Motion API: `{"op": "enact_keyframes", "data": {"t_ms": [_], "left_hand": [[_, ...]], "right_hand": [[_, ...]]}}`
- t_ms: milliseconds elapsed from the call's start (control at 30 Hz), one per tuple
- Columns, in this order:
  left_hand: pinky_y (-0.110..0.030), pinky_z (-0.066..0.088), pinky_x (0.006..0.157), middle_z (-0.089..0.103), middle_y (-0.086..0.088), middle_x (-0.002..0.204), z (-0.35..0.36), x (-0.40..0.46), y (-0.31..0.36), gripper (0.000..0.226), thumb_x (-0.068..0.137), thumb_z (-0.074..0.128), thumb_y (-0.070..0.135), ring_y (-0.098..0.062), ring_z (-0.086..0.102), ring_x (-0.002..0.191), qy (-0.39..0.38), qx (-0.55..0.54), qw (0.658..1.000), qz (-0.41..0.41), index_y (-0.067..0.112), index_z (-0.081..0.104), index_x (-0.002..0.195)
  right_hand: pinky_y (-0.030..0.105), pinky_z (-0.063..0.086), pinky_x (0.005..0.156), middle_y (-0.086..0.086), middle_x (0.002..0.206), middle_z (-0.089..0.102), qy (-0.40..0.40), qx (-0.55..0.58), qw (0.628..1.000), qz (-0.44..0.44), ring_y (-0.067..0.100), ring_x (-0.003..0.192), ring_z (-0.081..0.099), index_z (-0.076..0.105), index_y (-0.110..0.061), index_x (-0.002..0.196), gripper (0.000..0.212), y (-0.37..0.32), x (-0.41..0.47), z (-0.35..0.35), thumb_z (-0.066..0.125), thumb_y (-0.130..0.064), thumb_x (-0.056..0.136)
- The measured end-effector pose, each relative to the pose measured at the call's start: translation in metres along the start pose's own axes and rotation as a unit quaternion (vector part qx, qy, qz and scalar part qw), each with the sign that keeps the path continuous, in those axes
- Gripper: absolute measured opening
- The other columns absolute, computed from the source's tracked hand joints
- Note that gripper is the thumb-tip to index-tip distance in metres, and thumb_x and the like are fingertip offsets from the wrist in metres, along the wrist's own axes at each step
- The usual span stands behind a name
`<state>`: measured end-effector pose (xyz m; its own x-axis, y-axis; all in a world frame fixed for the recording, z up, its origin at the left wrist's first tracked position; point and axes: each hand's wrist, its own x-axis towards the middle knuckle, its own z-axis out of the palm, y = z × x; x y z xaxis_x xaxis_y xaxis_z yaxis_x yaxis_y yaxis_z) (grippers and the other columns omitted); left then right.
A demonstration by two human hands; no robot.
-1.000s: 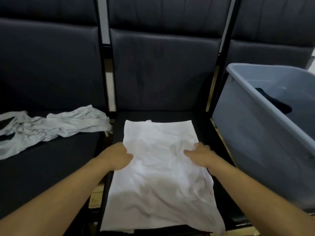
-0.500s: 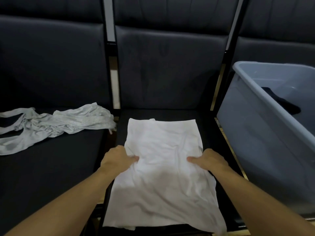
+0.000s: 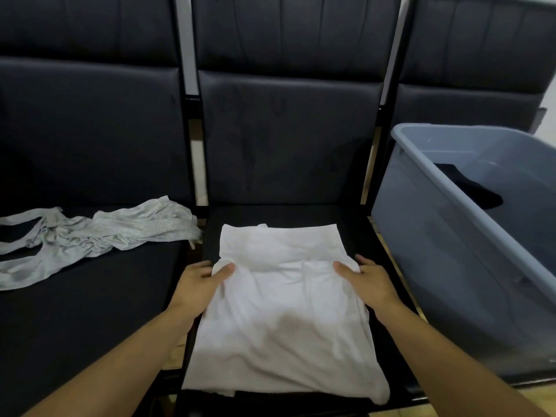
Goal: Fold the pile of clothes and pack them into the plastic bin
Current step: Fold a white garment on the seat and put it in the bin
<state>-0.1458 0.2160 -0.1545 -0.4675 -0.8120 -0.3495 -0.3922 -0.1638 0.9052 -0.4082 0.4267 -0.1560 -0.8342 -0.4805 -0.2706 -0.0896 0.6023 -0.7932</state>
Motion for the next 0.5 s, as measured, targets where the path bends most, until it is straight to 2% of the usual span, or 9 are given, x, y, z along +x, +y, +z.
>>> {"op": "enact_keyframes", "data": {"t_ms": [67, 133, 200, 267, 300, 333, 400, 433, 500], "left_hand": [[-0.04, 0.047, 0.106, 0.052, 0.018, 0.139, -0.004, -0.01, 0.004, 0.023, 0.083, 0.077, 0.042, -0.008, 0.056, 0.123, -0.009, -0.049, 0.998, 0.033, 0.022, 0.082, 0.093], [-0.036, 0.043, 0.108, 0.05, 0.025, 0.143, -0.006, -0.019, 0.006, 0.022, 0.085, 0.073, 0.037, -0.001, 0.05, 0.129, -0.048, -0.098, 0.991, 0.073, 0.023, 0.082, 0.1], [-0.035, 0.042, 0.108, 0.059, 0.02, 0.137, -0.007, -0.028, 0.008, 0.022, 0.092, 0.067, 0.026, -0.001, 0.053, 0.128, -0.084, -0.125, 0.983, 0.101, 0.023, 0.078, 0.111], [-0.035, 0.049, 0.1, 0.07, 0.012, 0.123, -0.008, -0.035, 0.012, 0.025, 0.097, 0.061, 0.015, -0.008, 0.063, 0.117, -0.097, -0.099, 0.982, 0.125, 0.023, 0.072, 0.118], [-0.034, 0.052, 0.095, 0.071, 0.011, 0.118, -0.009, -0.037, 0.012, 0.028, 0.098, 0.06, 0.012, -0.009, 0.066, 0.112, -0.098, -0.07, 0.983, 0.141, 0.025, 0.069, 0.12], [-0.032, 0.054, 0.092, 0.07, 0.013, 0.117, -0.009, -0.039, 0.012, 0.032, 0.098, 0.06, 0.01, -0.009, 0.066, 0.11, -0.102, -0.039, 0.982, 0.156, 0.028, 0.065, 0.123], [-0.03, 0.054, 0.09, 0.068, 0.018, 0.118, -0.01, -0.039, 0.009, 0.04, 0.097, 0.061, 0.008, -0.005, 0.065, 0.111, -0.101, -0.002, 0.98, 0.169, 0.034, 0.058, 0.129], [-0.029, 0.053, 0.092, 0.066, 0.02, 0.12, -0.01, -0.039, 0.007, 0.045, 0.097, 0.061, 0.009, -0.002, 0.063, 0.112, -0.095, 0.007, 0.981, 0.171, 0.035, 0.055, 0.133], [-0.024, 0.05, 0.094, 0.063, 0.025, 0.123, -0.011, -0.039, 0.006, 0.05, 0.099, 0.059, 0.012, 0.003, 0.06, 0.115, -0.078, 0.006, 0.982, 0.173, 0.037, 0.048, 0.14]], "right_hand": [[0.025, 0.048, 0.097, -0.016, 0.141, 0.057, -0.012, 0.135, 0.991, -0.012, 0.005, 0.121, 0.059, 0.078, -0.019, 0.108, 0.039, -0.006, -0.015, -0.004, 0.078, -0.048, 0.083], [0.018, 0.051, 0.085, -0.011, 0.122, 0.071, -0.054, 0.229, 0.972, -0.028, 0.003, 0.105, 0.068, 0.073, -0.02, 0.121, 0.051, -0.009, -0.025, -0.009, 0.074, -0.053, 0.082], [0.031, 0.056, 0.09, 0.005, 0.112, 0.076, -0.08, 0.255, 0.963, -0.041, 0.018, 0.105, 0.072, 0.075, -0.009, 0.115, 0.057, -0.011, -0.029, -0.014, 0.066, -0.058, 0.085], [0.043, 0.054, 0.099, 0.011, 0.112, 0.075, -0.106, 0.245, 0.962, -0.059, 0.028, 0.109, 0.07, 0.07, -0.002, 0.112, 0.059, -0.012, -0.033, -0.018, 0.064, -0.056, 0.089], [0.044, 0.054, 0.099, 0.007, 0.114, 0.074, -0.118, 0.224, 0.965, -0.076, 0.027, 0.112, 0.069, 0.069, -0.008, 0.115, 0.053, -0.011, -0.034, -0.019, 0.066, -0.054, 0.088], [0.043, 0.054, 0.099, 0.0, 0.117, 0.073, -0.129, 0.198, 0.967, -0.091, 0.023, 0.114, 0.068, 0.067, -0.017, 0.121, 0.05, -0.01, -0.036, -0.019, 0.071, -0.051, 0.085], [0.036, 0.051, 0.101, -0.014, 0.128, 0.065, -0.138, 0.133, 0.975, -0.11, 0.009, 0.119, 0.062, 0.053, -0.033, 0.136, 0.066, -0.01, -0.039, -0.017, 0.082, -0.045, 0.078], [0.033, 0.048, 0.102, -0.019, 0.132, 0.06, -0.131, 0.103, 0.979, -0.115, 0.003, 0.121, 0.058, 0.045, -0.037, 0.141, 0.076, -0.011, -0.039, -0.015, 0.085, -0.043, 0.077], [0.028, 0.046, 0.1, -0.023, 0.135, 0.053, -0.115, 0.086, 0.981, -0.129, -0.002, 0.123, 0.052, 0.038, -0.038, 0.146, 0.081, -0.017, -0.041, -0.012, 0.085, -0.038, 0.079]]}}
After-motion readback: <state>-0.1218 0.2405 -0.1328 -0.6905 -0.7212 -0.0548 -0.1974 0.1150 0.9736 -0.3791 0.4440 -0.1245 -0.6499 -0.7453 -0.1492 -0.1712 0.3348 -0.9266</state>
